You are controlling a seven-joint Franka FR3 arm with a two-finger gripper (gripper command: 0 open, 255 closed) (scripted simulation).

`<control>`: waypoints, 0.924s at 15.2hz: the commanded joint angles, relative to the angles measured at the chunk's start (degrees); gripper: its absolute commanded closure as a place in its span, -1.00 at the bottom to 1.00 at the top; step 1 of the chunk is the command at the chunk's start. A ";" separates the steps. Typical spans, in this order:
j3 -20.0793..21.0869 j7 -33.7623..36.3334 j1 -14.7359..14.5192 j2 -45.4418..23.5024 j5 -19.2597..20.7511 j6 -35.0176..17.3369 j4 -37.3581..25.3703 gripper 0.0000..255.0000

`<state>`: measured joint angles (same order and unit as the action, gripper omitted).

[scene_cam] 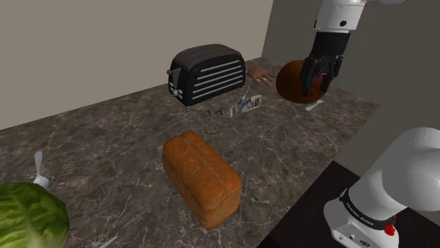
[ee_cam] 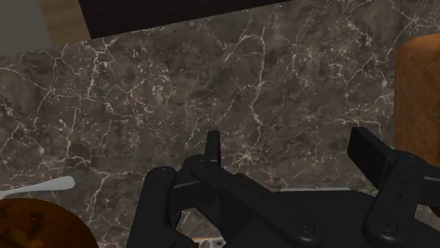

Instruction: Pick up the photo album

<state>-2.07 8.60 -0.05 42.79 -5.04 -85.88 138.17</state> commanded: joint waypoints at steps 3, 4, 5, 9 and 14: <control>2.44 4.39 0.54 -3.61 -0.35 -3.41 -0.63 -1.00; 3.62 6.58 0.87 -5.54 -0.41 -5.05 -1.09 -1.00; 4.75 8.80 1.20 -7.54 -0.36 -6.63 -1.67 -1.00; 8.82 17.81 2.77 -16.14 0.80 -12.23 -4.95 -1.00; 12.57 29.56 4.76 -27.78 4.53 -17.19 -11.15 -1.00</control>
<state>9.90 35.63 4.25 17.10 -1.43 -102.53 128.44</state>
